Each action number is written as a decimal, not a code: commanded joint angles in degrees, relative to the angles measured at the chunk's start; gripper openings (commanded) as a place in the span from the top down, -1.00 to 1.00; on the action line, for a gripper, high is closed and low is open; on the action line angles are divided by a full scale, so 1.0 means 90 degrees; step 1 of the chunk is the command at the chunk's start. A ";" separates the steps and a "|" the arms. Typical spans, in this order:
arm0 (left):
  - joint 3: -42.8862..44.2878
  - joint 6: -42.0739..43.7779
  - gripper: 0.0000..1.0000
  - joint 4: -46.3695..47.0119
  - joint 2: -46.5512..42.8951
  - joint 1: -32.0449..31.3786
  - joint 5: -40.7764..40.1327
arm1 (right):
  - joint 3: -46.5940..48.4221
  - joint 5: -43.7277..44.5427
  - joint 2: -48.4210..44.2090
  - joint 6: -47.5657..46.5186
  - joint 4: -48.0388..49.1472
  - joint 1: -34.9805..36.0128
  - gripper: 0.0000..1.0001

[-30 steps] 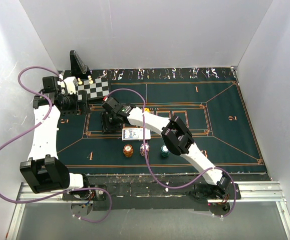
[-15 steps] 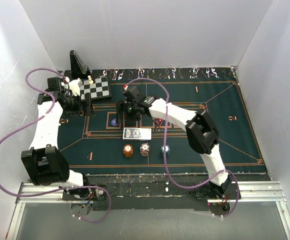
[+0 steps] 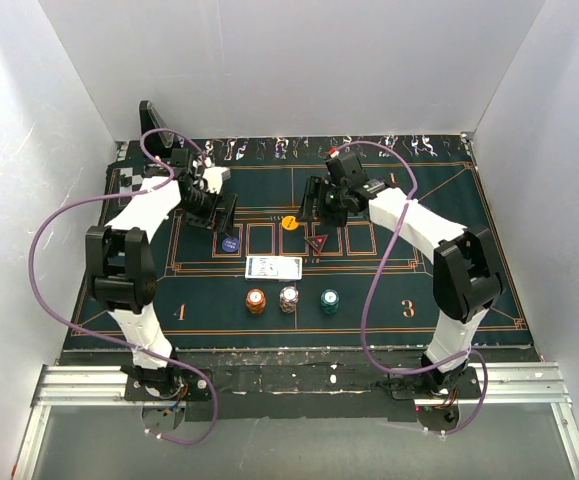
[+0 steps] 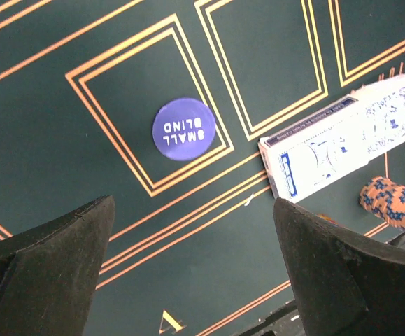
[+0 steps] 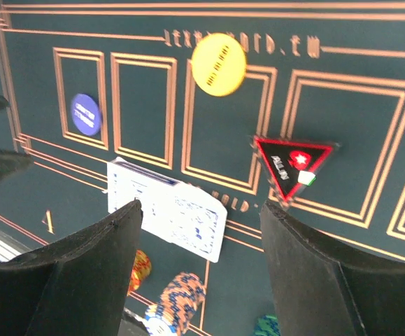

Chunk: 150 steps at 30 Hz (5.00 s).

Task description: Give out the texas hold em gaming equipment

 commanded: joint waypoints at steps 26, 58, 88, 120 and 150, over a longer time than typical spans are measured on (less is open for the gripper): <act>0.0150 0.1080 -0.73 0.1396 0.1368 -0.0974 -0.1211 | -0.1408 -0.0432 -0.0995 0.0088 0.0358 -0.0399 -0.43; -0.2223 0.1949 -0.03 0.2275 -0.0223 -0.0741 -0.2676 | -0.0452 -0.0266 0.0273 0.0069 0.0379 0.0049 -0.25; -0.0163 0.0738 -0.96 -0.0108 -0.1805 -0.0193 -0.1211 | 0.2254 -0.0071 0.3057 0.0322 -0.0491 0.0119 0.14; -0.0436 0.0543 -0.96 -0.0039 -0.2050 0.0237 -0.1173 | 0.2775 0.0984 0.2776 0.0410 -0.0629 -0.0166 0.04; -0.0729 0.0572 -0.96 0.0107 -0.2225 0.0451 -0.1202 | 0.4080 0.0632 0.4171 0.0928 -0.0901 0.0070 0.21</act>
